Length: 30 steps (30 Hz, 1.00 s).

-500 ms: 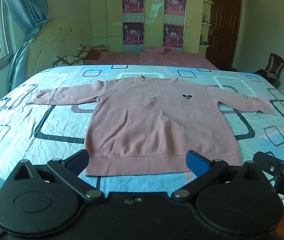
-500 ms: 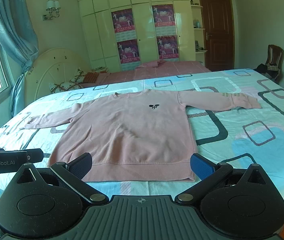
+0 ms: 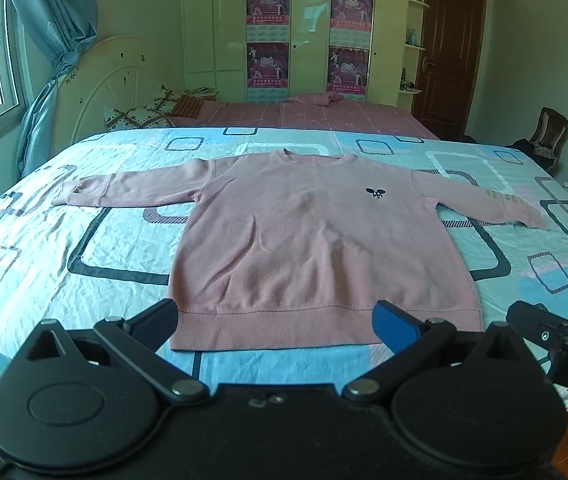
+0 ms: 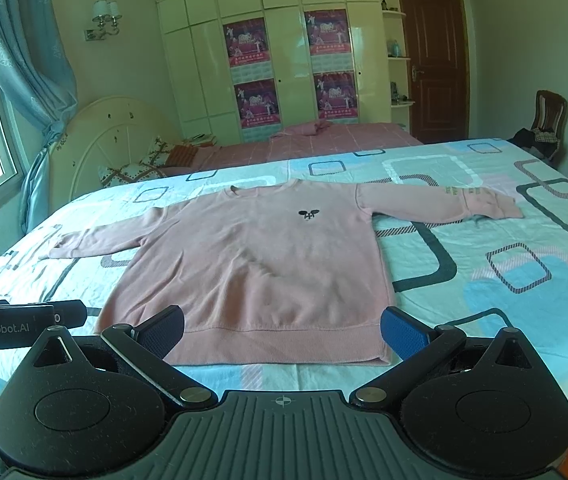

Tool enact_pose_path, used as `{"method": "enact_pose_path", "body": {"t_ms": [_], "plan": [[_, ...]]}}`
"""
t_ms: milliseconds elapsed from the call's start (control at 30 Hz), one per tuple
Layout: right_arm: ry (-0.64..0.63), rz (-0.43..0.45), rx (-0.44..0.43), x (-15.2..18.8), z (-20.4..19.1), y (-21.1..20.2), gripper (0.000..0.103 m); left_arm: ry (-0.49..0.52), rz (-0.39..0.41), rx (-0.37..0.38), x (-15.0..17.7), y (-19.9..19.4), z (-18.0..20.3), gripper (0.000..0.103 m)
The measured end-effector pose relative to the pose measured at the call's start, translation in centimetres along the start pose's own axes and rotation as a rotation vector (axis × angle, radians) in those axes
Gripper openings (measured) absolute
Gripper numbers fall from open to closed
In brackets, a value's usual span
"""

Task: Fold small clothes
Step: 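Move both grippers toward the pink sweatshirt's hem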

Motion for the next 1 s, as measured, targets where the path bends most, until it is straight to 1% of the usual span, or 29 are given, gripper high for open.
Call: {"method": "enact_pose_path", "body": {"t_ms": [467,733,833,933,1000], "plan": [[-0.013,0.003,0.015,-0.2,0.3,0.4,0.103,-0.001,-0.009,-0.003,0.1,0.3,0.0,0.102],[0.025,-0.008,0.023,-0.4,1.3,2.1,0.103,-0.012,-0.042,-0.014,-0.7,2.6,0.5,0.102],[0.005,-0.006,0.051,-0.6,1.8,2.8,0.103,-0.004,-0.053,-0.027,-0.9,3.4,0.4,0.102],[-0.014,-0.017,0.079,-0.7,2.4,3.6,0.103,-0.008,-0.027,-0.029,-1.7,4.5,0.3,0.102],[-0.012,-0.032,0.090,-0.8,2.8,4.2,0.103,-0.005,-0.040,-0.035,-2.1,5.4,0.2,0.102]]}}
Point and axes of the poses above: each gripper's, at about its wrist camera, not at the fingertips, and y roughly the way its jaws point, z to its right, x to its underside, the point moved 8 cm from there along y, roughly the way its jaws point, and after that the axes turned 7 degrees about -y, right-handed, at the moved point
